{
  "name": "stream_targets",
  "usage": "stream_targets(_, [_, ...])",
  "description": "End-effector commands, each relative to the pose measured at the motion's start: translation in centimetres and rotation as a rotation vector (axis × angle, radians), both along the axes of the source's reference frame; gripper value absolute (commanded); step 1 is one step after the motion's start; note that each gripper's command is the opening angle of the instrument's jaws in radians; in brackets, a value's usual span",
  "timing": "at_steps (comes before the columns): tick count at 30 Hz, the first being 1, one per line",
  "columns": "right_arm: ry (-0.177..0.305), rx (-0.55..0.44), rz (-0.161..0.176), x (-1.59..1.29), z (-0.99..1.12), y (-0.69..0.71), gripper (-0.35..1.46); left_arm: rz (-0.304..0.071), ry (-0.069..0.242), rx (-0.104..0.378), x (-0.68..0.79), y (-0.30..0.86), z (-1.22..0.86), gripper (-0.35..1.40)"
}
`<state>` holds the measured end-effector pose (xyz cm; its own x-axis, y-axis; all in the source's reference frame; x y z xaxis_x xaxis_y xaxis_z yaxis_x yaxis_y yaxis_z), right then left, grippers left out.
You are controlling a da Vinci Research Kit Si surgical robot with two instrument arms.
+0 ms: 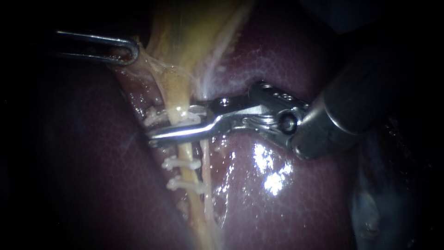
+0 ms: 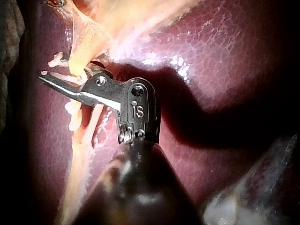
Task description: Clipping third clip left tube
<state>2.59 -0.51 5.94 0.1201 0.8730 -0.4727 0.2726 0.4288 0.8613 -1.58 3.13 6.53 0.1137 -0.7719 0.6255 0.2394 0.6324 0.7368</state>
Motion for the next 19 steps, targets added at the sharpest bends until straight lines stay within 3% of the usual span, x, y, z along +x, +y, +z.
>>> stream_targets(1, [-0.001, 0.013, -0.005, 0.0, 0.0, 0.0, -0.31, 0.0, 0.0, 0.0, 0.0, 0.0, 0.0, -0.35])
stream_targets(5, [-0.008, 0.075, -0.023, -0.03, 0.0, -0.02, -0.35, 0.0, 0.0, 0.0, 0.0, 0.0, -0.01, -0.35])
stream_targets(19, [-0.012, 0.073, -0.029, -0.03, -0.01, -0.03, -0.35, 0.0, 0.0, 0.001, 0.0, 0.01, -0.01, -0.35])
